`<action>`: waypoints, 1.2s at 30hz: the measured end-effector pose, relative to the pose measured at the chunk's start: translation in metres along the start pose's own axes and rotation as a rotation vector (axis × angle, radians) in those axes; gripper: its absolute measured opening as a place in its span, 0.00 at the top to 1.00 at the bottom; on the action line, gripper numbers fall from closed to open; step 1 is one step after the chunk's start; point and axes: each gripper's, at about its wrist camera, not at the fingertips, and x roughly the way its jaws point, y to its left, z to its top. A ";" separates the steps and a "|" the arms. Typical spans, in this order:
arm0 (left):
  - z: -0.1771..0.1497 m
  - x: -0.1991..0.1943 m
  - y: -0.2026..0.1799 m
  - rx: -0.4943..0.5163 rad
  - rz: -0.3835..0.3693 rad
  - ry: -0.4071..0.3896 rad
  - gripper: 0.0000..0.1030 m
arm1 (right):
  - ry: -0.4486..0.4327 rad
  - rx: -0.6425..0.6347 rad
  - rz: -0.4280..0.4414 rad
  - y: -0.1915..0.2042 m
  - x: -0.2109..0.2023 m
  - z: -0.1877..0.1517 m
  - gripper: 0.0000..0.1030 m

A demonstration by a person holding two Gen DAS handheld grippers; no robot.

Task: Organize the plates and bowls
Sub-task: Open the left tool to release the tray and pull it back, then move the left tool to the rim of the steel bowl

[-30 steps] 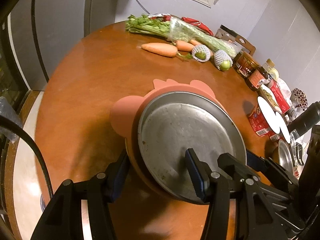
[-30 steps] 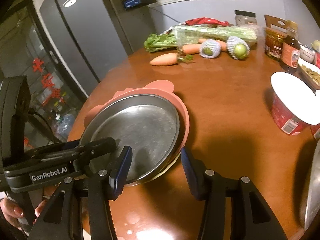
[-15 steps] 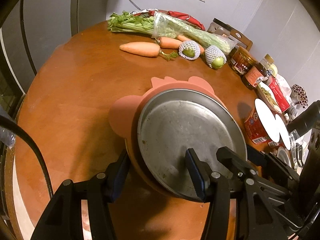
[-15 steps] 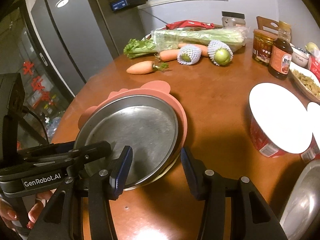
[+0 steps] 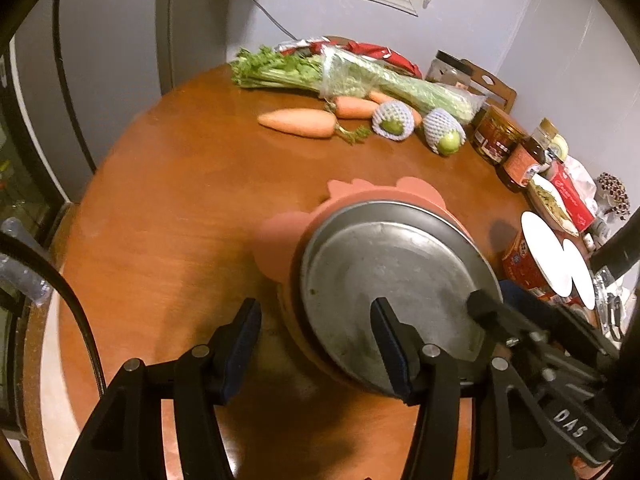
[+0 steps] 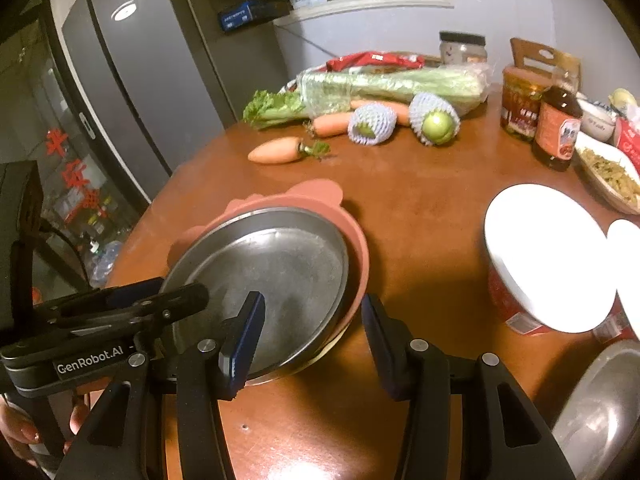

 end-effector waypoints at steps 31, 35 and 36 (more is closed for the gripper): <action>-0.043 -0.086 -0.037 0.082 0.075 -0.178 0.44 | -0.217 -0.066 -0.082 0.011 -0.106 -0.030 0.41; -0.047 -0.094 -0.048 0.099 0.067 -0.198 0.44 | -0.240 -0.052 -0.093 0.003 -0.120 -0.032 0.40; -0.048 -0.096 -0.051 0.104 0.068 -0.201 0.44 | -0.245 -0.051 -0.096 0.001 -0.124 -0.033 0.40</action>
